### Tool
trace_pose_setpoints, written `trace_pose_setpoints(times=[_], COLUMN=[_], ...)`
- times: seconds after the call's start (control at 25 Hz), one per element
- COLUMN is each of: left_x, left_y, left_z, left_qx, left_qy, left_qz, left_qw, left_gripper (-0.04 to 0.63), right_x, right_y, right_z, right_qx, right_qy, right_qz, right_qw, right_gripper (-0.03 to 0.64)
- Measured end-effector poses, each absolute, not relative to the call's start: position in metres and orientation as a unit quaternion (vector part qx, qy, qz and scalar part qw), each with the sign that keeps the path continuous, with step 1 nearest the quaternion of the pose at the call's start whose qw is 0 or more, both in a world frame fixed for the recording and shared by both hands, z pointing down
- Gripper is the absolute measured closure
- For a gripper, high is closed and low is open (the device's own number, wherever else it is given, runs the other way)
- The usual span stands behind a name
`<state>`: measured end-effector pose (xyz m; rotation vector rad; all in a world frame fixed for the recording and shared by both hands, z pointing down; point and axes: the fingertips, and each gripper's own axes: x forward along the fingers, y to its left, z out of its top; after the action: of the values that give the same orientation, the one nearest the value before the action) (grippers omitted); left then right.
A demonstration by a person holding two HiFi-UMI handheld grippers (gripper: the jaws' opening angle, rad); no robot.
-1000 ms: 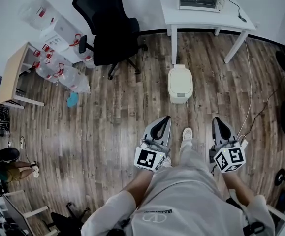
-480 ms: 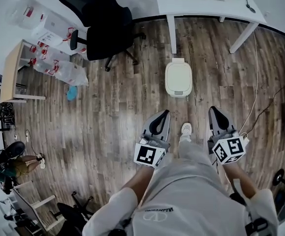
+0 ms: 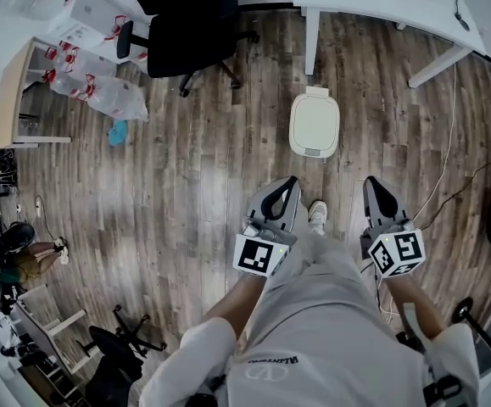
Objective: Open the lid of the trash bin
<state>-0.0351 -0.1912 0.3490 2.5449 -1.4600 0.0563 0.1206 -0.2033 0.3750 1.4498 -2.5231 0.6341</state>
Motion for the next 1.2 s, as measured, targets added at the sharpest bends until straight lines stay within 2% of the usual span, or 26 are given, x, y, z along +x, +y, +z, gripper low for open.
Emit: trace_pose_setpoints(times=[0.24, 0.64, 1.2], left_x=[-0.048, -0.031, 0.019], left_y=[-0.233, -0.285, -0.339], left_z=[0.379, 0.47, 0.691], left_qx=[0.875, 0.888, 0.86], left_qy=[-0.468, -0.43, -0.436], left_qz=[0.028, 0.061, 0.119], left_qw=[0.12, 0.15, 0.235], left_gripper=[0.594, 0.594, 0.594], right_x=[0.096, 0.058, 0.065], right_y=[-0.238, -0.284, -0.336], right_z=[0.387, 0.472, 0.697], right_qx=[0.498, 0.493, 0.47], right_qy=[-0.834, -0.821, -0.794], right_qz=[0.214, 0.254, 0.349], right_qw=[0.103, 0.137, 0.165], right_gripper=[0.6, 0.6, 0.6])
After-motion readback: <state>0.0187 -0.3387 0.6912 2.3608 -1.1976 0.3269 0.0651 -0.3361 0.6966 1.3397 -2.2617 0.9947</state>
